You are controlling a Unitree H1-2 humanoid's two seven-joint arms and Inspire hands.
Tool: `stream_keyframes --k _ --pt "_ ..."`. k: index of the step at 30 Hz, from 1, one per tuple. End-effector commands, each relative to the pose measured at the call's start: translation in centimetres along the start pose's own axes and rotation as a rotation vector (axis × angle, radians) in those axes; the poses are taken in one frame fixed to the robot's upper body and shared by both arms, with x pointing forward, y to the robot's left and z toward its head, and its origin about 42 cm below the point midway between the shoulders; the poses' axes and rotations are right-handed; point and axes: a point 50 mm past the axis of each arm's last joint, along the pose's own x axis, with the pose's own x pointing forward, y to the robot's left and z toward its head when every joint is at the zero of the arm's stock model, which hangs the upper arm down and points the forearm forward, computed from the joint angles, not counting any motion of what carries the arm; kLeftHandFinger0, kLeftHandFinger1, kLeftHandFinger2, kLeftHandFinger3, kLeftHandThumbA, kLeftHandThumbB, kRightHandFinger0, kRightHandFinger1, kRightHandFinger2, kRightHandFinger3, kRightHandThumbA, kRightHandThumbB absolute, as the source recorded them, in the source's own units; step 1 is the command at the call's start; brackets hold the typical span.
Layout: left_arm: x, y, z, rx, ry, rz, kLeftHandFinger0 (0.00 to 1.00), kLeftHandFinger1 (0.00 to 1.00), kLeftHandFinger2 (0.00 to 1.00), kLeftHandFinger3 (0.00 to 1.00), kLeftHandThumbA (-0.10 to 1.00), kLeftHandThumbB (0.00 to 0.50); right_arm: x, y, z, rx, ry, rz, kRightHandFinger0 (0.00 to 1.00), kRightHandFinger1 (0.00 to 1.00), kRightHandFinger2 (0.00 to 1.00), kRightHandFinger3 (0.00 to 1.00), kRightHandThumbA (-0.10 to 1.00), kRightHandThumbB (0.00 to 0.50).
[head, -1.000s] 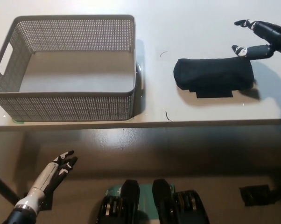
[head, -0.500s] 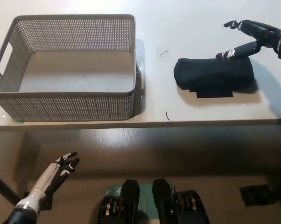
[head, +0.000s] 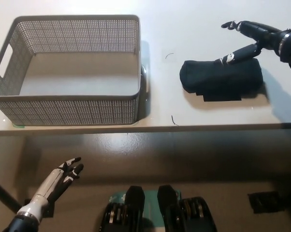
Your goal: Use the right hand to pick up the pencil case on the right hand side and put it into a grey container on the left side
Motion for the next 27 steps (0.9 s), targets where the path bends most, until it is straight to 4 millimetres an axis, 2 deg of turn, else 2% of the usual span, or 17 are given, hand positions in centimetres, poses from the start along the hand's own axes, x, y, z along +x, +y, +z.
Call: stream_keyframes --k 1,5,7,11,17,21,27 --pt "0.7 1.2 1.4 0.032 -0.080 0.007 1.00 0.73 0.80 0.92 1.00 0.500 -0.1 -3.6 2.2 -0.038 -0.054 -0.042 1.00 1.00 1.00 1.00 1.00 0.500" --pt "0.8 1.2 1.3 0.027 -0.087 0.003 1.00 0.74 0.80 0.94 1.00 0.500 0.4 -3.4 2.5 -0.028 -0.051 -0.027 1.00 1.00 1.00 1.00 1.00 0.500" --pt "0.8 1.2 1.3 0.031 -0.096 0.004 1.00 0.70 0.77 0.92 1.00 0.500 1.1 -3.0 2.5 -0.016 -0.050 -0.019 1.00 1.00 1.00 1.00 1.00 0.500" --pt "0.9 1.2 1.4 0.025 -0.103 0.005 1.00 0.69 0.76 0.92 1.00 0.500 2.4 -2.2 2.9 -0.022 -0.041 0.016 1.00 1.00 1.00 1.00 1.00 0.500" --pt "1.0 1.3 1.5 0.016 -0.111 0.004 1.00 0.70 0.77 0.92 1.00 0.500 3.9 -1.2 3.2 -0.044 -0.018 0.047 1.00 1.00 1.00 1.00 1.00 0.500" --pt "1.2 1.3 1.7 0.012 -0.112 -0.001 1.00 0.75 0.79 0.95 1.00 0.500 4.5 -0.6 3.1 -0.021 -0.006 0.060 1.00 1.00 1.00 1.00 0.94 0.500" --pt "1.2 1.3 1.9 0.015 -0.124 0.001 1.00 0.74 0.80 0.95 1.00 0.500 5.4 0.5 3.0 -0.012 0.006 0.077 1.00 1.00 1.00 1.00 0.94 0.500"
